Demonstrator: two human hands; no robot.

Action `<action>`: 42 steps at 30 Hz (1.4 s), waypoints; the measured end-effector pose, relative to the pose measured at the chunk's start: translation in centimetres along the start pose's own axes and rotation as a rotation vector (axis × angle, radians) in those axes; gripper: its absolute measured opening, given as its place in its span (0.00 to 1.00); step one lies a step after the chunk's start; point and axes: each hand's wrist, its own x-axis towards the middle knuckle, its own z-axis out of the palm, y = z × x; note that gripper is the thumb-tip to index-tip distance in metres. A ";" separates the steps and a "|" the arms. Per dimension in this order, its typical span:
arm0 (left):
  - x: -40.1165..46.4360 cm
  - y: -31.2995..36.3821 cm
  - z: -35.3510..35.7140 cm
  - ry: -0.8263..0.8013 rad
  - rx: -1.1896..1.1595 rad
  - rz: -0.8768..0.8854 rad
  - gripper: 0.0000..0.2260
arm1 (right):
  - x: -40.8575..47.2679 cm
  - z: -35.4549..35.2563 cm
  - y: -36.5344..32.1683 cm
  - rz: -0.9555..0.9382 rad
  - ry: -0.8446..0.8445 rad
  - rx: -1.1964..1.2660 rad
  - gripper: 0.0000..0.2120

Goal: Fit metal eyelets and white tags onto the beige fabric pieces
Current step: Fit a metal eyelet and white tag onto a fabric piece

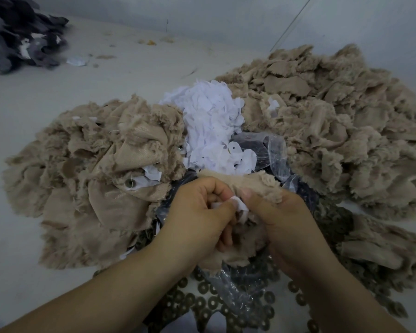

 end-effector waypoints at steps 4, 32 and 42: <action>-0.1 0.0 -0.1 -0.001 0.036 0.010 0.06 | 0.1 -0.3 -0.3 0.115 -0.092 0.045 0.12; -0.4 0.3 -1.4 -0.027 0.213 0.190 0.07 | 0.6 0.0 -1.2 0.464 -0.135 0.539 0.23; -0.2 0.0 0.0 -0.034 0.230 0.117 0.06 | -0.3 0.8 -1.9 0.422 -0.150 0.657 0.31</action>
